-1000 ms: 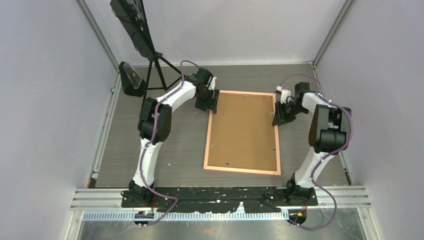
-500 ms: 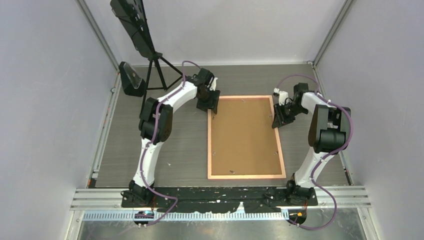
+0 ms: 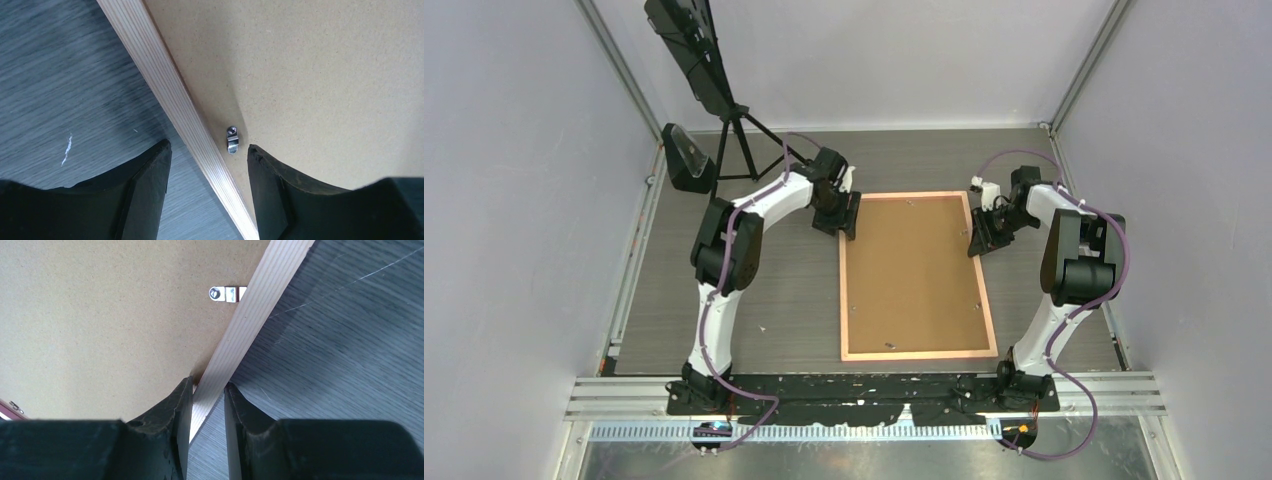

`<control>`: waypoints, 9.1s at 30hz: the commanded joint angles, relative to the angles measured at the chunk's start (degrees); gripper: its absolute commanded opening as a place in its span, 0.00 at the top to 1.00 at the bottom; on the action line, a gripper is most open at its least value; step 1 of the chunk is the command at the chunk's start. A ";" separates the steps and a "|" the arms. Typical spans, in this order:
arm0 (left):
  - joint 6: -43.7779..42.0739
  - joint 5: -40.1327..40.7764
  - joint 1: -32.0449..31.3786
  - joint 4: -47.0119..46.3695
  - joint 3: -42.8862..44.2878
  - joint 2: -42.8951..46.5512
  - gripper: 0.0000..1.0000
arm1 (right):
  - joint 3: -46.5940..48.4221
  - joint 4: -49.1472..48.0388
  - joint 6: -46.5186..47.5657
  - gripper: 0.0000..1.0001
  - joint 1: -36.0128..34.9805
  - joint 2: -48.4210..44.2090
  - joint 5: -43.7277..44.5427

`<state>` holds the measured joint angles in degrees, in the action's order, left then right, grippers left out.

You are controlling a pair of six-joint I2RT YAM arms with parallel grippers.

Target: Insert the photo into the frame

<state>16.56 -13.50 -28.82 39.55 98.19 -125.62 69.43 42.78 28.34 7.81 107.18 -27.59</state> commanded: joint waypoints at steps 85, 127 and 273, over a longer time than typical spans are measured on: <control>-9.60 10.95 -3.00 4.38 7.44 -0.91 0.59 | -1.05 -1.21 2.87 0.94 -0.51 0.62 -2.90; -10.49 1.00 -2.45 7.13 -5.54 11.95 0.37 | -2.10 -12.13 -17.34 0.95 4.34 2.37 0.55; -13.45 -0.92 -8.84 3.26 -14.61 26.41 0.32 | 25.91 4.87 -3.47 0.95 3.59 13.71 11.62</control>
<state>5.56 -11.60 -38.22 43.11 84.03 -103.31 89.30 43.29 16.56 12.43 119.72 -20.86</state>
